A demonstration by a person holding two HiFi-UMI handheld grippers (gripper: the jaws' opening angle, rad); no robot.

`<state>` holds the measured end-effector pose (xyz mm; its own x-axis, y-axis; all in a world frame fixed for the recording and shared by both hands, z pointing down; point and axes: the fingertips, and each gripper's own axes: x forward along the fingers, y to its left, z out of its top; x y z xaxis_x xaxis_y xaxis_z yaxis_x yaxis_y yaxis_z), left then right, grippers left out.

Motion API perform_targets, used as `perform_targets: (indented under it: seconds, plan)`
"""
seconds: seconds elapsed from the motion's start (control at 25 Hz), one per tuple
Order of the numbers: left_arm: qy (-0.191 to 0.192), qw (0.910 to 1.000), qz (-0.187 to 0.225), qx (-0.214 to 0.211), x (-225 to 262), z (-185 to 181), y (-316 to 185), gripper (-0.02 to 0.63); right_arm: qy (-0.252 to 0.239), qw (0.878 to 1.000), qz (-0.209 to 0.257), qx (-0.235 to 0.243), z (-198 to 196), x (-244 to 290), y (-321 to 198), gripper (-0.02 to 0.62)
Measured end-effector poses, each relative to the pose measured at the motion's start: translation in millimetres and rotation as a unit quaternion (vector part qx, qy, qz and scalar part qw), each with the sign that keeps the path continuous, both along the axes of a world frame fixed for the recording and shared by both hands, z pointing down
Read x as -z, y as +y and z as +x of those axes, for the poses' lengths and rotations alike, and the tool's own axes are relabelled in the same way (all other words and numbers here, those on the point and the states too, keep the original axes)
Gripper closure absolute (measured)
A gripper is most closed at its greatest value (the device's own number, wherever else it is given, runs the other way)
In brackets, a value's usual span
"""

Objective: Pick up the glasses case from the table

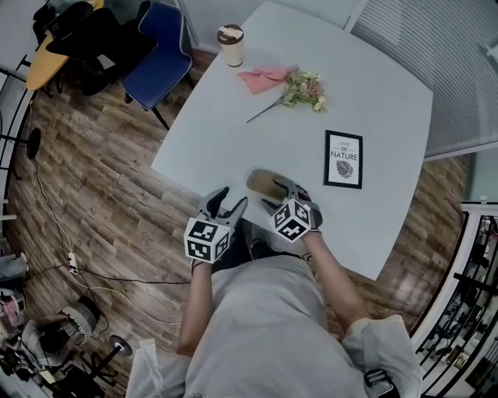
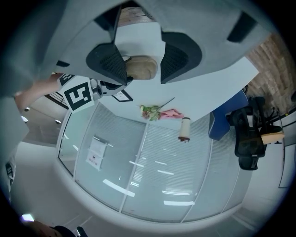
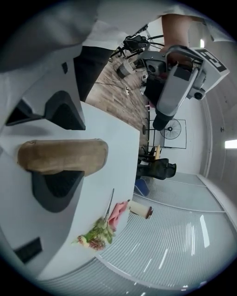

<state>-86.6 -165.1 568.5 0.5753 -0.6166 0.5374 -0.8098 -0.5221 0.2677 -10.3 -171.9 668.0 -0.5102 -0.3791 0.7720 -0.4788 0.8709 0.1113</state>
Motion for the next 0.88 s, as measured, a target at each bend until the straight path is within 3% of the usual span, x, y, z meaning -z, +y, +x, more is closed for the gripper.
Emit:
perform_targets:
  seconds: [0.64, 0.88]
  plan:
    - [-0.007, 0.9999, -0.001, 0.015, -1, -15, -7, 0.385, 0.08, 0.995, 0.017, 0.052, -6, -22, -3, 0.313]
    - [-0.007, 0.9998, 0.001, 0.02, 0, -20, -9, 0.385, 0.087, 0.994, 0.02, 0.062, -5, -23, -8, 0.311]
